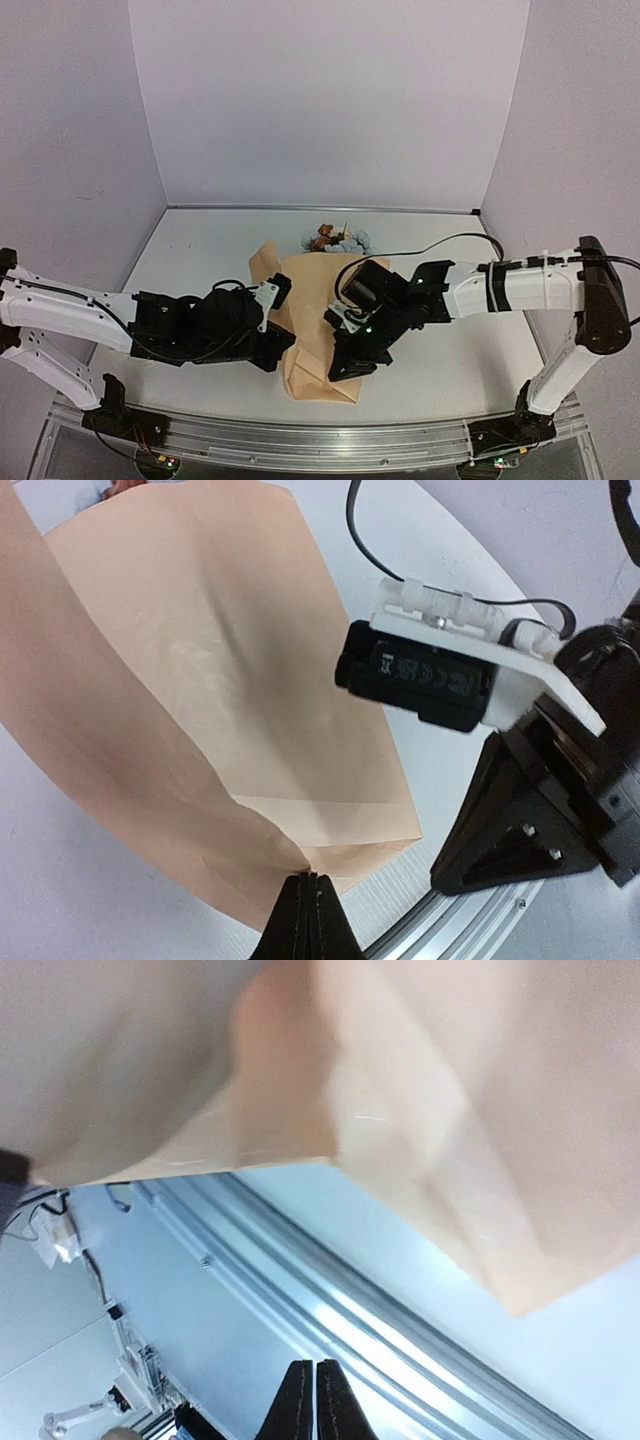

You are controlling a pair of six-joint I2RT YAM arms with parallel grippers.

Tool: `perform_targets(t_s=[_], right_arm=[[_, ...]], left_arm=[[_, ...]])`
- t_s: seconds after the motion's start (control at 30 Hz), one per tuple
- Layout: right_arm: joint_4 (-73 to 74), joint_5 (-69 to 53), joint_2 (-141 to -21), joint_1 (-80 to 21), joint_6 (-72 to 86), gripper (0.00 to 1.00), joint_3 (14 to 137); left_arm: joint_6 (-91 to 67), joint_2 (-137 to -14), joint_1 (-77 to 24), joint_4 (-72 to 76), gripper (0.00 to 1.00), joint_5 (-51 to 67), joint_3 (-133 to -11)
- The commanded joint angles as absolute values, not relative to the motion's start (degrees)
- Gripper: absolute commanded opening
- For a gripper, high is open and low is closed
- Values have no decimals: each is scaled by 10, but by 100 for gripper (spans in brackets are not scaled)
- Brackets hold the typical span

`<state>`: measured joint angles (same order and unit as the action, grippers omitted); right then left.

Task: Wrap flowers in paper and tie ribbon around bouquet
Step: Fold the 2/3-folded wrapping paper at the center of the board.

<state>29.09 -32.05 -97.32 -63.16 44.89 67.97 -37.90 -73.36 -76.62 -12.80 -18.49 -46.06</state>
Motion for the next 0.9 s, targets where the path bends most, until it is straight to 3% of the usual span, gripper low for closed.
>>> perform_targets(t_s=[0.0, 0.37, 0.53, 0.87], right_arm=[[327, -221, -910, -589, 442, 4, 587], [248, -98, -811, -526, 478, 11, 428], [237, -105, -795, -505, 456, 22, 432], [135, -157, -810, -466, 480, 55, 456]], left_arm=[[-305, -799, -769, -94, 0, -142, -530], [-212, -1005, -770, -91, 0, -48, -660], [-201, -1036, -769, -72, 0, -43, -672], [-200, -1047, -764, -61, 0, -46, -676]])
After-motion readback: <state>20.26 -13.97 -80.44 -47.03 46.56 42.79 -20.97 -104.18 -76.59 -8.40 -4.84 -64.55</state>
